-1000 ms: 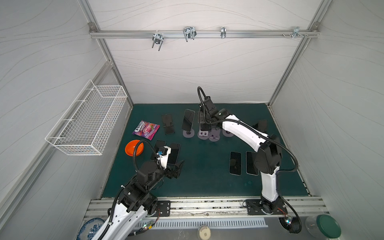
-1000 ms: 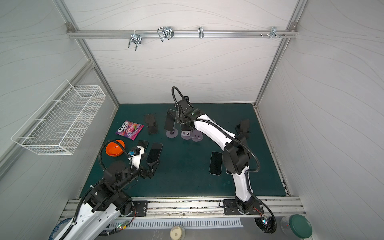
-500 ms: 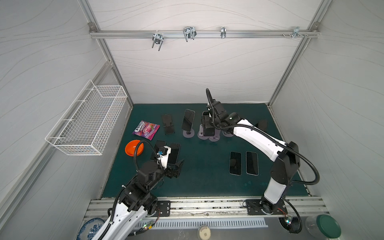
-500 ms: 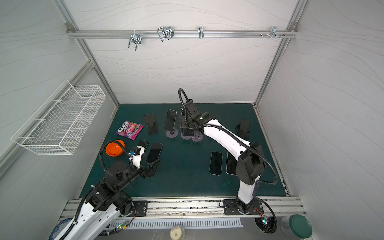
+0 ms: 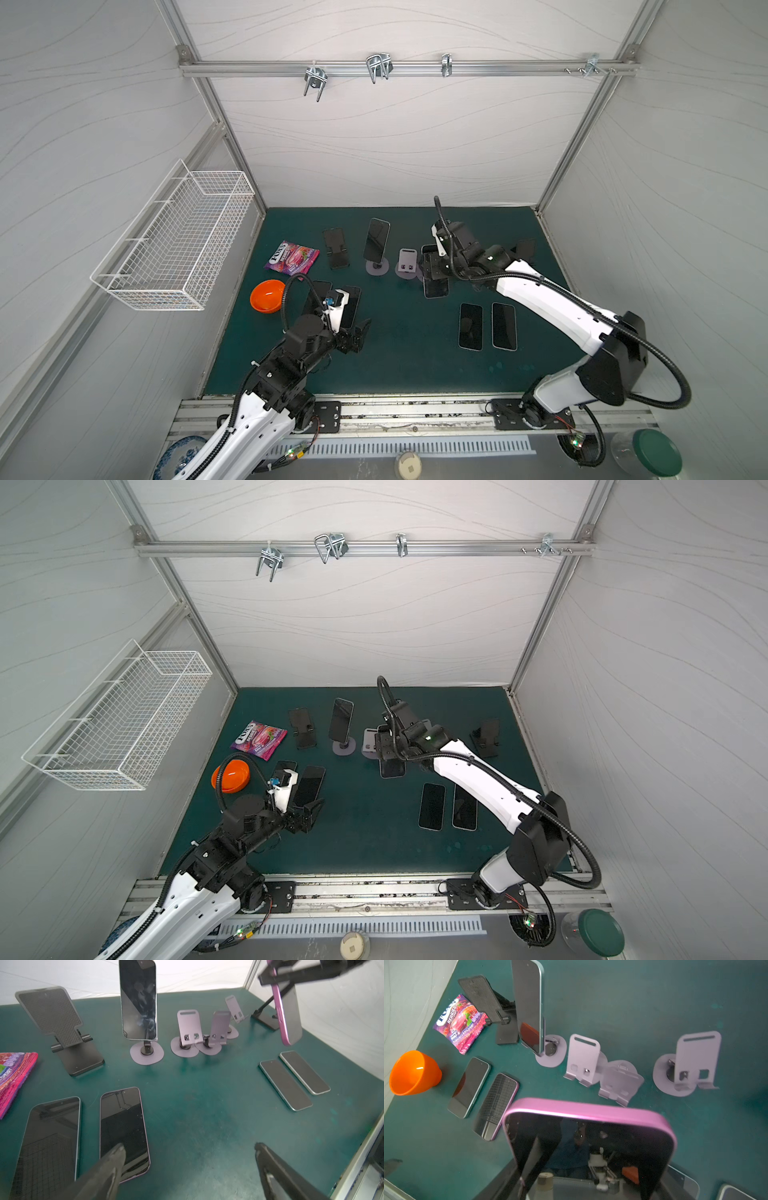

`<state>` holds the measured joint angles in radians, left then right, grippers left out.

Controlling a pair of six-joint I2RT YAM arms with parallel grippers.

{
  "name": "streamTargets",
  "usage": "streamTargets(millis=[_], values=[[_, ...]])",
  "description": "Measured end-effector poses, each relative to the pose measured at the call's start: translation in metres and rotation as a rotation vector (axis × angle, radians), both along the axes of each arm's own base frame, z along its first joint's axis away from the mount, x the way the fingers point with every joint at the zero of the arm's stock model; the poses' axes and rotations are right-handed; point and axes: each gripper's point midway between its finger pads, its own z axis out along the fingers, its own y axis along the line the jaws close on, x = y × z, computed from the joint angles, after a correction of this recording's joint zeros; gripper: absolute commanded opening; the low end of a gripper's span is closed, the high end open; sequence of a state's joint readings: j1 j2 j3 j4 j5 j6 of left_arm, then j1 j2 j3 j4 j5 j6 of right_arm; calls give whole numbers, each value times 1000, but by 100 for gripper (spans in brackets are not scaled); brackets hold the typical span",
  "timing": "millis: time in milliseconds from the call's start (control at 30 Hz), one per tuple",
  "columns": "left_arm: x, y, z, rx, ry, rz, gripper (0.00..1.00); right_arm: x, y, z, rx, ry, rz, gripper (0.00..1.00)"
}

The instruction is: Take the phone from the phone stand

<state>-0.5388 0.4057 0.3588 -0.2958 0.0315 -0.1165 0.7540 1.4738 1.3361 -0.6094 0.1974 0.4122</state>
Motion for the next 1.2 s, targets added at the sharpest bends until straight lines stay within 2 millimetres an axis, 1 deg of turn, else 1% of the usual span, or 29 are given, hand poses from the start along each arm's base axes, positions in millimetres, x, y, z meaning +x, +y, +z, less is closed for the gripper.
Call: streamTargets(millis=[100, 167, 300, 500, 633, 733, 933, 1200], values=[[2, 0, 1, -9, 6, 11, 97, -8, -9, -4, -2, 10, -8, 64], [3, -1, 3, -9, 12, 12, 97, -11, -14, -11, -5, 28, -18, 64], [4, -5, 7, -11, 17, -2, 97, -17, -18, -28, -12, 76, -40, 64], [7, -11, 0, -6, 48, -23, 97, -35, -33, -52, -8, 148, -98, 64], [9, -15, -1, -14, 57, -29, 96, -44, -40, -71, -4, 205, -146, 64], [8, -17, 1, -25, 59, -35, 96, -50, -43, -81, 4, 246, -178, 64], [7, -17, 13, -37, 45, -41, 95, -56, -46, -97, 19, 311, -239, 64], [0, -13, 14, -47, 52, -35, 95, -60, -46, -124, -15, 389, -279, 64]])
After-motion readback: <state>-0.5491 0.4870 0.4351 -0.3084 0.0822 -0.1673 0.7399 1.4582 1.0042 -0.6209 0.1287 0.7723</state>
